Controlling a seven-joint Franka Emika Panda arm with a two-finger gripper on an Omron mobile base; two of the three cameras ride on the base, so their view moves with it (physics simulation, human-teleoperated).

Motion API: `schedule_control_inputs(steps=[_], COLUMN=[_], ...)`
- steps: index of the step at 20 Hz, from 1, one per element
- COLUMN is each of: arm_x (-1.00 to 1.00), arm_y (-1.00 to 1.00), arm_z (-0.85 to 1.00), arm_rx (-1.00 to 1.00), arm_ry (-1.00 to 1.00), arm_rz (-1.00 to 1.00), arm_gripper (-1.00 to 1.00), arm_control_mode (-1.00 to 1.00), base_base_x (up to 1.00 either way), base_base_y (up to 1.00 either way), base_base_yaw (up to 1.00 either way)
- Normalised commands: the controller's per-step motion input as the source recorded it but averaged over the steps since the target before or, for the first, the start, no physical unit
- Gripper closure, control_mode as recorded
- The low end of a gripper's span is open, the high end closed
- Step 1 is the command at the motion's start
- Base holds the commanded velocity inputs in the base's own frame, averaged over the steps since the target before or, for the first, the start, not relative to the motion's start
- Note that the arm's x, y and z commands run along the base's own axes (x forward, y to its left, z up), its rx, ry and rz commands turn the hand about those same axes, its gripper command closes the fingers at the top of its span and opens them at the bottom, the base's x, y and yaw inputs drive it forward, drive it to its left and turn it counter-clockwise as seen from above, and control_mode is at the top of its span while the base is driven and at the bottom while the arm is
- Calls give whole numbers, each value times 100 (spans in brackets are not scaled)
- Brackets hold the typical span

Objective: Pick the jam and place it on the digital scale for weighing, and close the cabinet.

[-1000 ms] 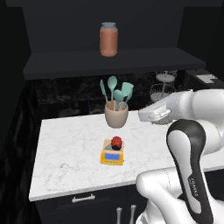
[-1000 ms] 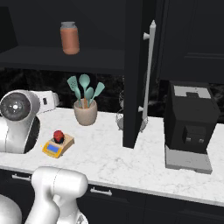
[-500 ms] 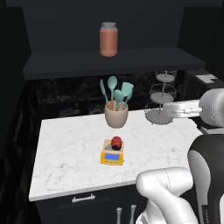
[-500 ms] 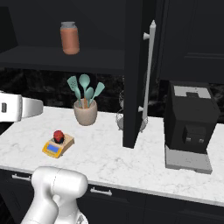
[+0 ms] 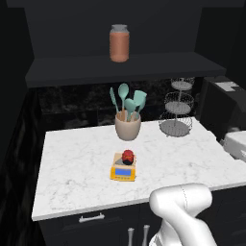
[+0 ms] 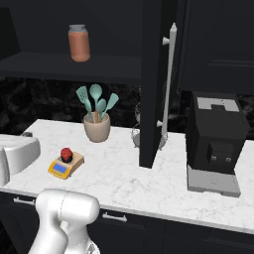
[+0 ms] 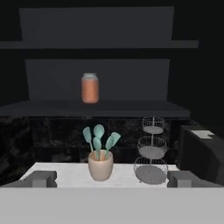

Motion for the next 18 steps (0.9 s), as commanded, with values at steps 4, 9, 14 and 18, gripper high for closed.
schedule_control_inputs(steps=[4, 9, 14, 18], arm_x=[-100, -100, -20, 52], arm_y=[-71, -65, -98, -80], arm_z=[10, 38, 11, 0], arm_rx=[3, 3, 18, 14], arm_ry=[-51, -30, -11, 1], arm_rz=[-4, -6, 2, 26], arm_gripper=[-100, -100, -100, -100], arm_control_mode=[-100, -100, -100, -100], base_base_x=[0, 0, 0, 0], base_base_y=[0, 0, 0, 0], base_base_yaw=[0, 0, 0, 0])
